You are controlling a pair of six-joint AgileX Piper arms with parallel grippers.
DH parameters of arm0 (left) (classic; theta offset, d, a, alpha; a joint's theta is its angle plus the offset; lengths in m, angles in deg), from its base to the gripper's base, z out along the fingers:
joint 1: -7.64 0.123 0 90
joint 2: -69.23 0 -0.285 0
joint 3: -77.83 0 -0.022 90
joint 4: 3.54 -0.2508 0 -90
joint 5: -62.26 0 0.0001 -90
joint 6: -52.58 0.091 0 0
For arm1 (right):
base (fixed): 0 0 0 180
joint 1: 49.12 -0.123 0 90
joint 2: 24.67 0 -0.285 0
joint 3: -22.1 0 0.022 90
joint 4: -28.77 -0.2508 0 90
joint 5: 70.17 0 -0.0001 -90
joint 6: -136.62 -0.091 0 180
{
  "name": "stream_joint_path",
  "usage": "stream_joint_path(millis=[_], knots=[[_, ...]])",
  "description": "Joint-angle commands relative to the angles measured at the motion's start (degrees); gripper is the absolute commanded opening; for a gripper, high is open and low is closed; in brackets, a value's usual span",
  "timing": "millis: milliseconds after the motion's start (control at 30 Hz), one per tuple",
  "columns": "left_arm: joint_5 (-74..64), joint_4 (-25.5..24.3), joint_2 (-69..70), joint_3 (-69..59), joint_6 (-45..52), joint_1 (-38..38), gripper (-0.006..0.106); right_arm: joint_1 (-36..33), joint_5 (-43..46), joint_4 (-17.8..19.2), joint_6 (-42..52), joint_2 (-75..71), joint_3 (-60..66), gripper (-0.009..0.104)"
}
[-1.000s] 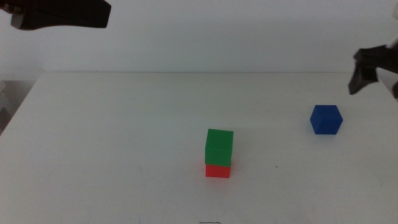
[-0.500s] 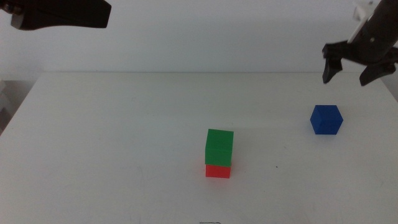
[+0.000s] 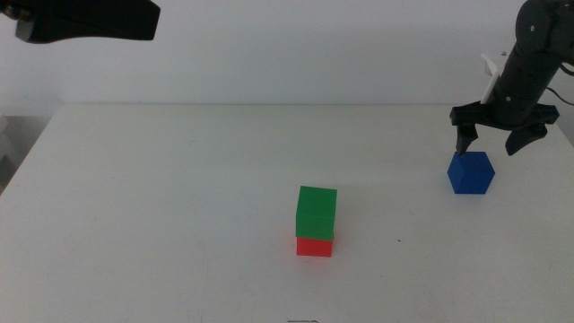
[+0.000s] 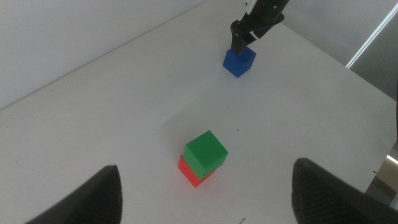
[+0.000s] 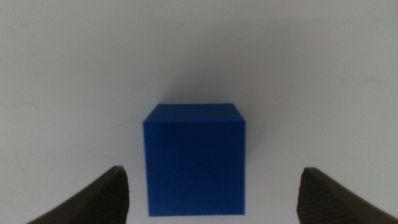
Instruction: Stack red cubes first, then green, then blue cubes in a specific spot.
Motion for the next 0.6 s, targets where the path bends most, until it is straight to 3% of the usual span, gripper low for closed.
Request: stream_joint_path(millis=[0,567], knots=[[-1.8,3.5,1.1,1.2,0.0,0.2,0.093,0.4,1.5,-0.5,1.1,-3.1,-1.9,0.089],[-1.8,3.5,1.1,1.2,0.0,0.2,0.093,0.4,2.4,-2.1,2.4,0.0,-1.9,0.089]])
